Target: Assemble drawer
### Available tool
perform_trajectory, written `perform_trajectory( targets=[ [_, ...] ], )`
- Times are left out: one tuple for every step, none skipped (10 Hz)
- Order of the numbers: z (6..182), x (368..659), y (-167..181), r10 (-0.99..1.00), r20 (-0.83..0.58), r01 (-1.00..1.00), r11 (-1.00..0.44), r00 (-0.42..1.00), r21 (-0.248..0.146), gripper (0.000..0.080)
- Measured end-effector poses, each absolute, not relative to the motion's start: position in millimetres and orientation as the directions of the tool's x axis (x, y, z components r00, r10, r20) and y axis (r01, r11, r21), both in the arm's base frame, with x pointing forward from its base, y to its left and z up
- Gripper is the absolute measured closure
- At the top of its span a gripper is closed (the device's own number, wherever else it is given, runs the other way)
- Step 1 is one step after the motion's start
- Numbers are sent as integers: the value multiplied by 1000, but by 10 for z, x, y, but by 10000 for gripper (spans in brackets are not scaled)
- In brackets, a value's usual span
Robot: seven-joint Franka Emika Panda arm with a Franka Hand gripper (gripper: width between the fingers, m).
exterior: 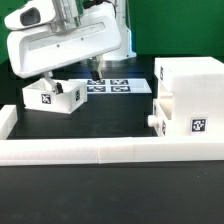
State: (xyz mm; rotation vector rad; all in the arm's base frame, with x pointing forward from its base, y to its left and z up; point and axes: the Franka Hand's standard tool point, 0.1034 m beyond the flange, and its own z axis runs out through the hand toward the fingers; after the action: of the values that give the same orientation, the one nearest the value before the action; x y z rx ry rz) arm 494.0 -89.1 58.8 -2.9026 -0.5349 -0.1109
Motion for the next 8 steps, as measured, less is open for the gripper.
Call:
perform_trajectory(
  targets=[
    [599, 4924, -910, 270, 104, 284, -944, 957, -170, 150],
    [628, 4823, -957, 154, 97, 167, -973, 983, -158, 150],
    [652, 4697, -960, 39, 77, 51, -986, 996, -158, 150],
    [651, 4606, -962, -52, 56, -43, -985, 997, -165, 150],
    [635, 4538, -981, -127, 37, -119, -977, 991, -175, 150],
    [660, 4509, -1008, -211, 22, -203, -962, 977, -180, 150],
    [653, 4462, -1012, -288, 7, -282, -941, 958, -189, 150],
    [648, 4461, -1005, -270, 9, -264, -946, 963, -189, 150]
  ],
)
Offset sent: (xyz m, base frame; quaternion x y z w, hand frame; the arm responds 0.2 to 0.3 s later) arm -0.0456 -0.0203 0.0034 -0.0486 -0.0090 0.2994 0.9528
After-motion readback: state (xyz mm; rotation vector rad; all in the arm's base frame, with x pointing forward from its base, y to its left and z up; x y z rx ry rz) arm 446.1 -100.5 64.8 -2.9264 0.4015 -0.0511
